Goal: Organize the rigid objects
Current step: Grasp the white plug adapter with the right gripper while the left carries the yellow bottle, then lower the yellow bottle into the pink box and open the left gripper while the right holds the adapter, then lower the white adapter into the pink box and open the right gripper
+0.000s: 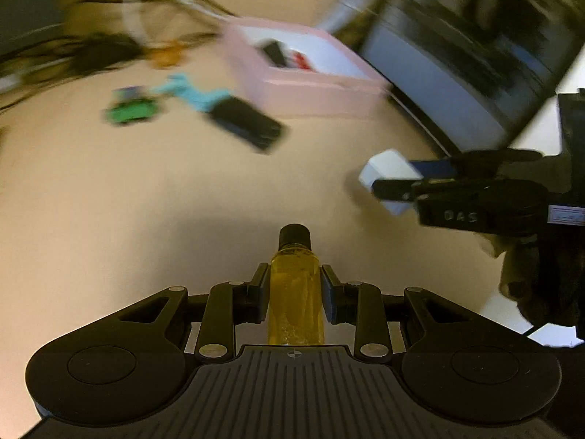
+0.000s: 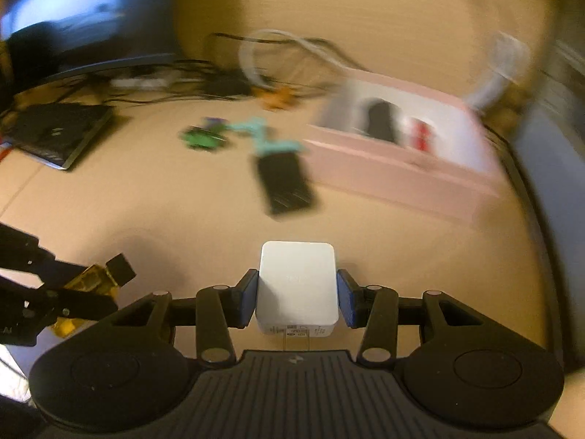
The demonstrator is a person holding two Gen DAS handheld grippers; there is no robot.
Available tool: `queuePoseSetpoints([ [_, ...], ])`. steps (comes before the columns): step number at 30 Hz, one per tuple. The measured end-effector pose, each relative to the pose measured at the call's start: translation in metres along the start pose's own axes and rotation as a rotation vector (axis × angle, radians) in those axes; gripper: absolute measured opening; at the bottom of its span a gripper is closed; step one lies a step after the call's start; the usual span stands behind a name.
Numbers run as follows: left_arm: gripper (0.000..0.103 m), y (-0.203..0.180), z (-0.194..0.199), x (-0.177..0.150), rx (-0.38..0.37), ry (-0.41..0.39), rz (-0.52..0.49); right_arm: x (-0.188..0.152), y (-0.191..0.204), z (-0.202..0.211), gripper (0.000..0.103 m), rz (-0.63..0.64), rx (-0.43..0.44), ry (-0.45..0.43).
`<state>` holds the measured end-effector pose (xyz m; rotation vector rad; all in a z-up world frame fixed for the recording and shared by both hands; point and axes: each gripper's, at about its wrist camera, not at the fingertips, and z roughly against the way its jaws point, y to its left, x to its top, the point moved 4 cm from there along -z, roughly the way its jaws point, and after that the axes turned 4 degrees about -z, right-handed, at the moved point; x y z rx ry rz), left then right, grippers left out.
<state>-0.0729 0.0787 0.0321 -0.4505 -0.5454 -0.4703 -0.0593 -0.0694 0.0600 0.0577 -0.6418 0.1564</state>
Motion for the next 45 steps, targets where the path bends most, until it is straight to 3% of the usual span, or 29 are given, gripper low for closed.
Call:
queuePoseSetpoints([
  [4, 0.032, -0.026, -0.020, 0.028, -0.051, 0.008, -0.087, -0.019, -0.039, 0.032, 0.045, -0.073, -0.138, -0.034],
  [8, 0.032, -0.043, -0.016, 0.084, -0.078, -0.094, -0.134, -0.032, -0.075, 0.061, 0.045, -0.158, -0.212, -0.074],
  [12, 0.032, -0.050, -0.011, 0.150, 0.001, -0.217, -0.191, -0.043, -0.105, 0.072, 0.045, -0.243, -0.233, -0.086],
  [18, 0.032, -0.046, -0.024, 0.233, 0.141, -0.367, -0.141, -0.054, -0.124, 0.061, 0.045, -0.272, -0.208, -0.073],
  [22, 0.032, -0.039, -0.041, 0.259, 0.169, -0.404, -0.086, -0.053, -0.128, 0.056, 0.045, -0.247, -0.178, -0.081],
  [24, 0.032, -0.037, -0.059, 0.267, 0.222, -0.384, -0.079, -0.054, -0.128, 0.058, 0.045, -0.234, -0.168, -0.084],
  [29, 0.032, -0.030, -0.102, 0.261, 0.403, -0.311, -0.132, -0.053, -0.139, 0.054, 0.045, -0.222, -0.156, -0.087],
  [37, 0.032, -0.013, -0.085, 0.232, 0.317, -0.327, 0.020, -0.052, -0.149, 0.042, 0.045, -0.217, -0.137, -0.062],
  [45, 0.030, 0.013, -0.051, 0.137, 0.272, -0.213, 0.228, -0.020, -0.147, 0.031, 0.045, -0.195, -0.083, -0.122],
])
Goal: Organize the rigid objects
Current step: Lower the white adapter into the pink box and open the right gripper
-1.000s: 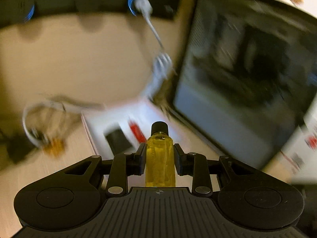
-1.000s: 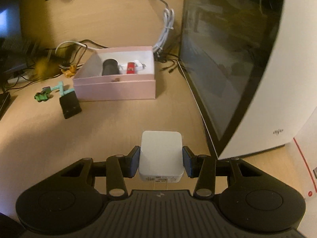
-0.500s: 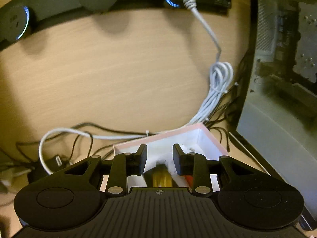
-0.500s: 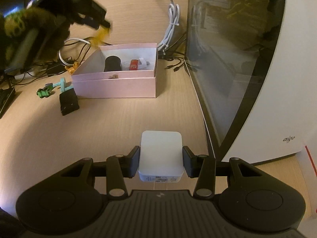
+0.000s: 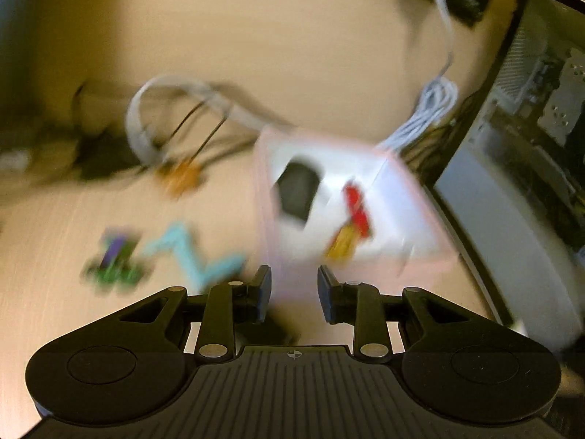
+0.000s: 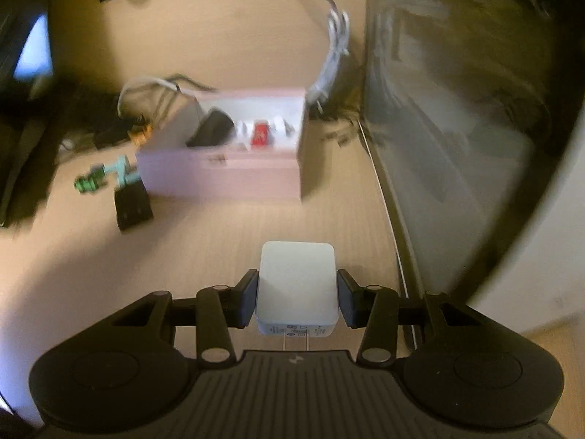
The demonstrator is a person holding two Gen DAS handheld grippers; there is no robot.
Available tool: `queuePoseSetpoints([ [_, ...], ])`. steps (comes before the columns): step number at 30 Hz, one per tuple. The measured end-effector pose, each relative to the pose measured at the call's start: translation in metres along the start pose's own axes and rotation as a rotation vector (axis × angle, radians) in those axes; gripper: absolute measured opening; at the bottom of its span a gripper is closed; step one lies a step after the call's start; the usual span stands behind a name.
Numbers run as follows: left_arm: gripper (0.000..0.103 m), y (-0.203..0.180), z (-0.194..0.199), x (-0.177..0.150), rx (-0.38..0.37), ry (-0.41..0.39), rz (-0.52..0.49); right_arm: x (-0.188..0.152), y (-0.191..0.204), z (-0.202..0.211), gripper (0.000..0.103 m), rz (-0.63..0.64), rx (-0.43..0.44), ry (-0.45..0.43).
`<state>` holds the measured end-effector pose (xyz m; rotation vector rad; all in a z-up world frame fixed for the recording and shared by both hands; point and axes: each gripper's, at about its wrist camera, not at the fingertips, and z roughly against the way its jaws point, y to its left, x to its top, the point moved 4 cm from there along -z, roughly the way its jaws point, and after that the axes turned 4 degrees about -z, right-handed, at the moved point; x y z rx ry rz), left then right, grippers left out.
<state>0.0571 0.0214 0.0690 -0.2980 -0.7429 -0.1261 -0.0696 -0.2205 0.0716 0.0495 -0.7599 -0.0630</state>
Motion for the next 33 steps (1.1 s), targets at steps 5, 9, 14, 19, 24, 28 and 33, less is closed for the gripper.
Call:
queuePoseSetpoints([
  [5, 0.030, 0.041, 0.048, -0.045, 0.069, 0.026, 0.105, 0.056, 0.011, -0.017, 0.045, 0.015, 0.040, -0.128],
  [9, 0.030, 0.079, 0.092, -0.069, 0.174, 0.007, 0.186, 0.103, 0.022, -0.040, 0.045, 0.005, 0.035, -0.217],
  [14, 0.030, 0.125, 0.140, -0.105, 0.296, -0.039, 0.363, 0.139, 0.041, -0.092, 0.045, 0.033, -0.010, -0.231],
  [19, 0.030, 0.149, 0.163, -0.139, 0.363, -0.022, 0.464, 0.139, 0.055, -0.150, 0.045, 0.077, -0.069, -0.111],
  [24, 0.030, 0.154, 0.161, -0.150, 0.370, 0.016, 0.491, 0.123, 0.054, -0.174, 0.045, 0.057, -0.082, -0.018],
  [28, 0.030, 0.145, 0.147, -0.141, 0.326, 0.043, 0.440, 0.119, 0.050, -0.170, 0.045, 0.036, -0.068, -0.034],
  [33, 0.030, 0.127, 0.117, -0.114, 0.250, 0.058, 0.352, 0.112, 0.052, -0.129, 0.045, -0.001, -0.049, -0.127],
])
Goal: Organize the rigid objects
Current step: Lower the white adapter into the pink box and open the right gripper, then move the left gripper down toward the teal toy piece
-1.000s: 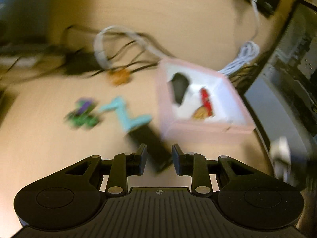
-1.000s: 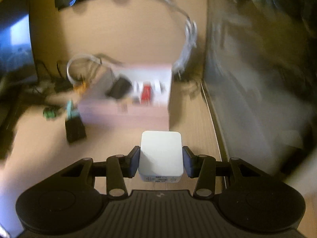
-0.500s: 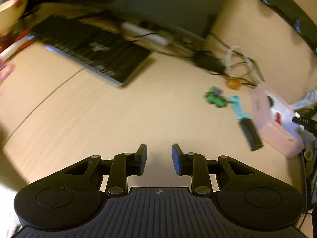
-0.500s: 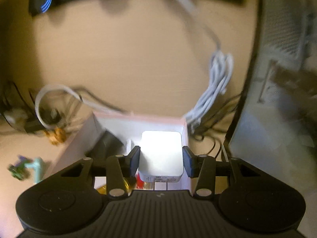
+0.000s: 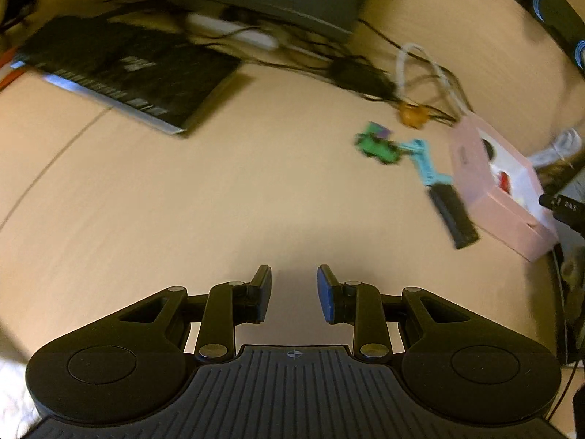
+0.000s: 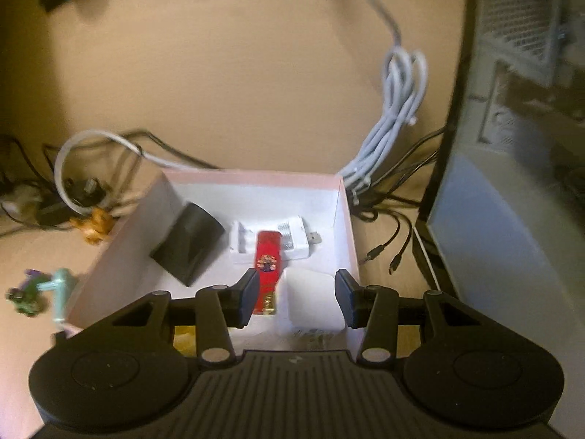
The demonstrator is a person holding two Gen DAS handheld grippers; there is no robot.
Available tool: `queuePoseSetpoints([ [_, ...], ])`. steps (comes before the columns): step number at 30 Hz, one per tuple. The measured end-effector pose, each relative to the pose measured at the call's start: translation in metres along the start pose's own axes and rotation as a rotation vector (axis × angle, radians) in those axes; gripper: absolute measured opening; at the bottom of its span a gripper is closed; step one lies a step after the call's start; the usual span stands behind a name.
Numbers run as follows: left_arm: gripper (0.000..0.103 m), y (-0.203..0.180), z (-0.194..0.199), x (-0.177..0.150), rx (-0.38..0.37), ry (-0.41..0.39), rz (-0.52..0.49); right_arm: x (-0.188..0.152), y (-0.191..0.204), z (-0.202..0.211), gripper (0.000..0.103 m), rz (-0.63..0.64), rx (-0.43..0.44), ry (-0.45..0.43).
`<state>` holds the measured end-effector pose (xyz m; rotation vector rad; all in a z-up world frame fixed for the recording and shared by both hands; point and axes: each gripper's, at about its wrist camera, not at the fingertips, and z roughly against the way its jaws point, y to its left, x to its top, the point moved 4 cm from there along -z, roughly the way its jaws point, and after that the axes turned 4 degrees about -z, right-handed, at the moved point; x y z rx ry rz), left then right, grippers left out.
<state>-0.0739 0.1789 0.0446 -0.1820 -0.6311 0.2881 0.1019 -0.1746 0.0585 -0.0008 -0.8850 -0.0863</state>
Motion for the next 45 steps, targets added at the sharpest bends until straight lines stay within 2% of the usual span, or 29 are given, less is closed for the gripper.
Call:
queuePoseSetpoints([
  [5, 0.030, -0.057, -0.027, 0.028, -0.094, -0.005, -0.111, -0.030, 0.001, 0.057, 0.046, 0.019, 0.020, -0.015],
  [9, 0.030, -0.105, -0.046, 0.048, -0.157, -0.019, -0.190, -0.075, 0.000, 0.090, 0.046, 0.059, 0.040, 0.036],
  [12, 0.030, -0.127, -0.065, 0.057, -0.172, -0.021, -0.220, -0.108, -0.002, 0.103, 0.046, 0.109, 0.007, 0.079],
  [16, 0.030, -0.145, -0.089, 0.076, -0.151, -0.033, -0.230, -0.133, -0.012, 0.112, 0.046, 0.111, -0.045, 0.115],
  [19, 0.030, -0.152, -0.106, 0.094, -0.135, -0.050, -0.216, -0.141, -0.025, 0.117, 0.046, 0.073, -0.042, 0.137],
  [26, 0.030, -0.165, -0.147, 0.119, -0.031, -0.058, -0.203, -0.152, -0.044, 0.111, 0.048, 0.030, -0.036, 0.173],
  [29, 0.030, -0.165, -0.162, 0.122, 0.018, -0.054, -0.216, -0.154, -0.046, 0.111, 0.052, 0.030, -0.032, 0.164],
  [31, 0.030, -0.163, -0.166, 0.124, 0.040, -0.069, -0.222, -0.155, -0.047, 0.111, 0.061, 0.024, -0.036, 0.154],
  [34, 0.030, -0.163, -0.171, 0.128, 0.054, -0.083, -0.235, -0.157, -0.050, 0.110, 0.066, 0.019, -0.042, 0.144],
  [41, 0.016, -0.158, -0.172, 0.129, 0.065, -0.091, -0.254, -0.157, -0.051, 0.107, 0.076, -0.009, -0.005, 0.151],
  [45, 0.013, -0.150, -0.169, 0.123, 0.060, -0.066, -0.277, -0.160, -0.047, 0.105, 0.086, -0.019, -0.005, 0.142],
])
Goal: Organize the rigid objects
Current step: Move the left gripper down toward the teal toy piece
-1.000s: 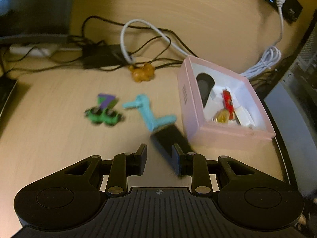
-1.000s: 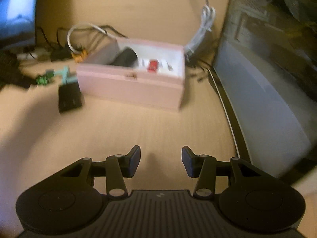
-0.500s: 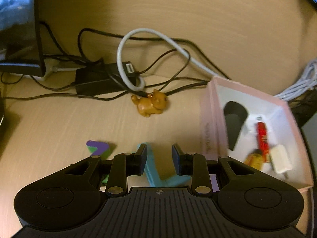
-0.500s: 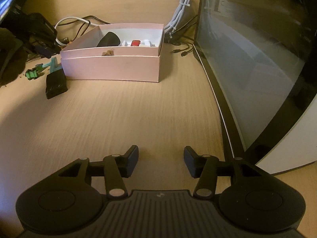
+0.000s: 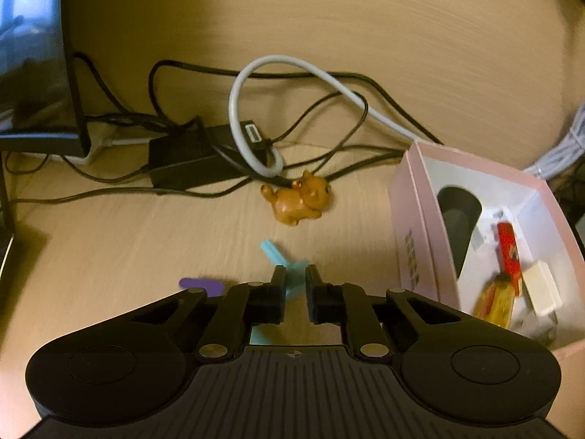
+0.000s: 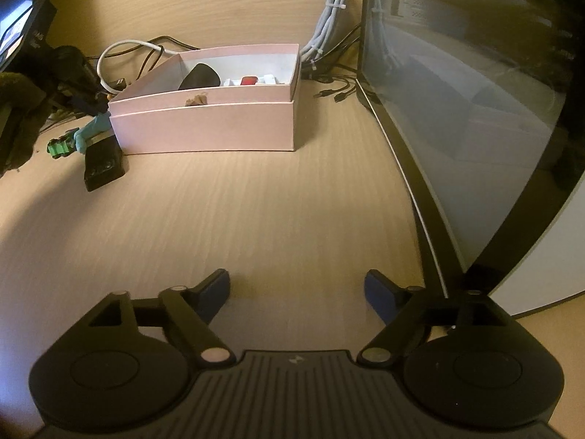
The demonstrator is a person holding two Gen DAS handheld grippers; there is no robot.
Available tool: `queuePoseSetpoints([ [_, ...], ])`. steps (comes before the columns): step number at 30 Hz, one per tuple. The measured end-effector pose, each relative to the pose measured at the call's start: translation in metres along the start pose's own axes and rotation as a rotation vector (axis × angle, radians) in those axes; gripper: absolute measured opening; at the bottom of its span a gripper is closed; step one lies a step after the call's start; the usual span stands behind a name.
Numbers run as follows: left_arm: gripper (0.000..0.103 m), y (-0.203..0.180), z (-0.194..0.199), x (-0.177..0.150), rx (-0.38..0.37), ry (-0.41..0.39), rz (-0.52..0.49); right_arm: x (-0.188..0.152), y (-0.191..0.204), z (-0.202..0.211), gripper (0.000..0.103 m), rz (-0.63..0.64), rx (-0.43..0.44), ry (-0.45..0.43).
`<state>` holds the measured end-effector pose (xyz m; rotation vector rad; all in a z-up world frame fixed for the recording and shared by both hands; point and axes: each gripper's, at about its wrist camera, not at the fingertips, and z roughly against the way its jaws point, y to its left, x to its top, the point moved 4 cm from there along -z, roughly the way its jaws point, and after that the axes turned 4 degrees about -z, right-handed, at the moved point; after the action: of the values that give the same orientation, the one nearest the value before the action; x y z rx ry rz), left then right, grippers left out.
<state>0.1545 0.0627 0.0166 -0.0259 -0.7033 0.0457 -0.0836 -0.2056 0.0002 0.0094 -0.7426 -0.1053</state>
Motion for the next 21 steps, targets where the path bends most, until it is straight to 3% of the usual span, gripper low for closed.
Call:
queuePoseSetpoints([
  [6, 0.012, 0.012, 0.024, -0.024, -0.031, -0.011, -0.061, 0.002, 0.004, -0.003, 0.093, -0.005, -0.008, 0.007],
  [12, 0.012, 0.022, 0.062, -0.061, -0.098, 0.021, -0.159, 0.004, 0.005, -0.004, 0.093, 0.005, 0.002, 0.019],
  [21, 0.012, 0.051, 0.108, -0.102, -0.122, 0.040, -0.125, 0.016, 0.016, -0.009, 0.090, 0.004, -0.010, 0.027],
])
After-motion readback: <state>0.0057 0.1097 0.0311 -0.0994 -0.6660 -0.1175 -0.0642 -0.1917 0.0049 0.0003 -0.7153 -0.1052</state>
